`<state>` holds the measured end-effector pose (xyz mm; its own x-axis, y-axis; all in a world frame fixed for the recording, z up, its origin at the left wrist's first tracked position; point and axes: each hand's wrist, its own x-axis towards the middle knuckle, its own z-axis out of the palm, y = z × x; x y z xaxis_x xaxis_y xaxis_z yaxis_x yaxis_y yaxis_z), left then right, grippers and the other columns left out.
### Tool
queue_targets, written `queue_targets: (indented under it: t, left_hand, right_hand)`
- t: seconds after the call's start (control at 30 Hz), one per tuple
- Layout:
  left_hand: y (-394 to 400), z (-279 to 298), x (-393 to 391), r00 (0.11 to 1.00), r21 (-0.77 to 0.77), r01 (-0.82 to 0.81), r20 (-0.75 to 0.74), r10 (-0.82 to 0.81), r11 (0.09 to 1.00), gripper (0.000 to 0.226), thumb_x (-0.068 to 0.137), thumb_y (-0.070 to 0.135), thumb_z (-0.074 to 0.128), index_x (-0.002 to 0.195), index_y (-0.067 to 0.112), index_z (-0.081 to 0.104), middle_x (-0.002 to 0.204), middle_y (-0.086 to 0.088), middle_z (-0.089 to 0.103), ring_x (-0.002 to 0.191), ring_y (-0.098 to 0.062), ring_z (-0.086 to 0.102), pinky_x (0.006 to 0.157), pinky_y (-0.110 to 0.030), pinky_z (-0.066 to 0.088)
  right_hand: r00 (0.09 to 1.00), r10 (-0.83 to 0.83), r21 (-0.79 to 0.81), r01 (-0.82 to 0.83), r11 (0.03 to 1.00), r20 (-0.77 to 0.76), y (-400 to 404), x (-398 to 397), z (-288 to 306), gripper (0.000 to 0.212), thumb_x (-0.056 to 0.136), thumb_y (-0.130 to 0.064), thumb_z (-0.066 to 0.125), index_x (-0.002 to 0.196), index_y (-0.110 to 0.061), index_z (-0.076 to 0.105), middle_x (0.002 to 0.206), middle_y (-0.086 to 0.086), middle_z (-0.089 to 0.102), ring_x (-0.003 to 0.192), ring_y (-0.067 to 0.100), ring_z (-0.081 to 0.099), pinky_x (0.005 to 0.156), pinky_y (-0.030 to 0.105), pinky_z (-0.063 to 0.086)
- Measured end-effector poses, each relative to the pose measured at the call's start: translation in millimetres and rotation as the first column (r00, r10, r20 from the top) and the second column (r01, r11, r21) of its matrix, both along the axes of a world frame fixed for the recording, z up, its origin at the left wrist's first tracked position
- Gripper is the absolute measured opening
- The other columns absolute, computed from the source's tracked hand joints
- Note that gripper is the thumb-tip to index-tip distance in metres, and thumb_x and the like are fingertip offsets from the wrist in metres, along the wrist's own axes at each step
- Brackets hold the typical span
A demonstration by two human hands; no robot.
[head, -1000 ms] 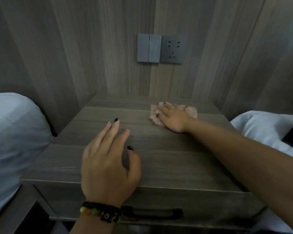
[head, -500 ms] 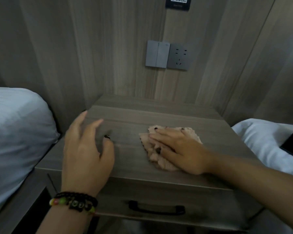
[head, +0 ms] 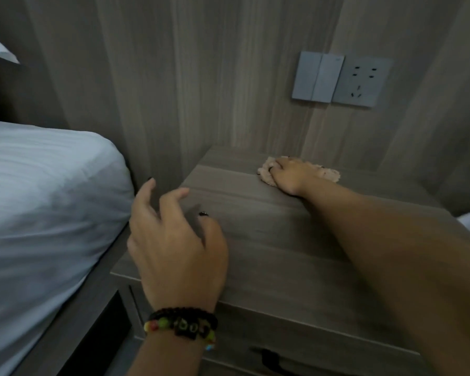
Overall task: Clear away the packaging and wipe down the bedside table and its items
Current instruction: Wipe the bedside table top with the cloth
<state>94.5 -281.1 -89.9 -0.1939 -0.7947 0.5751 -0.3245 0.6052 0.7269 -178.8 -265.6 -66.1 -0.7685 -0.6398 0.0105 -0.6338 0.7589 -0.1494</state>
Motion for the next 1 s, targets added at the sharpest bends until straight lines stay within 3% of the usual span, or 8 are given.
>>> queue_targets:
  t: [0.2,0.37,0.53,0.67,0.73,0.87,0.93,1.0]
  left_hand:
    - [-1.6,-4.1,-1.0,0.998,-0.037,-0.023,-0.058,0.021,0.999,0.034,0.075,0.025,0.058,0.109,0.021,0.057,0.142,-0.007,0.041,0.126,-0.028,0.047,0.097,-0.055,0.039]
    - [-4.4,-6.4,-3.5,0.999,-0.054,-0.038,-0.014,0.037,0.998,0.030,0.075,0.027,0.058,0.105,0.028,0.055,0.137,0.001,0.044,0.121,-0.022,0.050,0.096,-0.053,0.038]
    - [-3.5,-8.0,-3.2,0.989,-0.071,-0.037,-0.146,0.026,0.997,0.028,0.079,0.023,0.055,0.104,0.033,0.051,0.137,0.005,0.042,0.120,-0.012,0.046,0.099,-0.051,0.038]
    - [-3.4,-8.4,-1.8,0.955,-0.126,-0.013,-0.297,-0.025,0.992,0.028,0.084,0.026,0.041,0.107,0.019,0.056,0.135,0.004,0.038,0.125,-0.016,0.045,0.099,-0.055,0.040]
    - [-2.1,-7.7,-0.1,0.920,-0.126,0.003,-0.389,-0.052,0.992,0.031,0.088,0.028,0.037,0.107,0.015,0.057,0.135,-0.001,0.039,0.126,-0.014,0.044,0.104,-0.048,0.037]
    - [-7.5,0.8,9.6,0.803,-0.088,0.033,-0.590,-0.079,0.996,0.032,0.090,0.026,0.032,0.105,0.009,0.056,0.133,-0.021,0.041,0.121,0.007,0.039,0.102,-0.014,0.030]
    - [-15.4,1.0,20.9,0.747,-0.019,-0.004,-0.665,-0.010,1.000,0.032,0.091,0.028,0.031,0.104,0.014,0.056,0.132,-0.021,0.043,0.123,-0.001,0.041,0.107,-0.024,0.032]
    - [-20.4,-1.9,34.3,0.710,0.052,-0.057,-0.700,0.077,0.997,0.026,0.092,0.031,0.031,0.101,0.029,0.055,0.130,-0.012,0.045,0.126,-0.018,0.043,0.108,-0.047,0.034]
  right_hand:
    - [0.997,0.080,0.015,-0.080,0.997,-0.009,-81.6,42.7,-8.5,0.068,0.093,-0.052,0.023,0.152,-0.018,0.021,0.160,0.013,0.016,0.144,0.039,0.016,0.114,0.063,0.009]
    - [0.966,0.256,0.003,-0.256,0.967,-0.029,-124.3,30.4,-7.1,0.063,0.095,-0.050,0.019,0.152,-0.022,0.024,0.159,0.008,0.023,0.144,0.032,0.022,0.116,0.054,0.015]
    - [0.957,0.291,0.022,-0.291,0.956,-0.004,-131.5,34.0,-6.6,0.066,0.093,-0.053,0.018,0.152,-0.025,0.021,0.161,0.008,0.016,0.146,0.033,0.016,0.115,0.059,0.012]
    - [0.910,0.414,-0.015,-0.414,0.910,0.020,-103.0,84.1,-7.2,0.058,0.098,-0.049,0.020,0.152,-0.028,0.018,0.162,0.003,0.012,0.147,0.031,0.011,0.115,0.060,0.007]
    - [0.881,0.473,-0.014,-0.472,0.881,0.016,-84.8,116.5,-9.7,0.060,0.097,-0.051,0.020,0.152,-0.029,0.017,0.162,0.002,0.011,0.148,0.031,0.009,0.115,0.061,0.006]
    - [0.851,0.525,-0.011,-0.525,0.851,0.012,-44.0,180.7,-7.9,0.060,0.099,-0.052,0.027,0.153,-0.029,0.014,0.162,0.001,0.007,0.147,0.034,0.003,0.115,0.060,0.002]
    - [0.837,0.547,-0.042,-0.546,0.837,0.028,-26.9,206.0,-7.6,0.057,0.101,-0.049,0.024,0.153,-0.028,0.015,0.162,0.001,0.006,0.147,0.035,0.000,0.115,0.060,-0.001]
    - [0.827,0.560,-0.061,-0.557,0.828,0.052,-12.6,222.8,-8.5,0.056,0.101,-0.048,0.022,0.153,-0.028,0.014,0.163,-0.001,0.004,0.148,0.034,-0.004,0.114,0.061,-0.004]
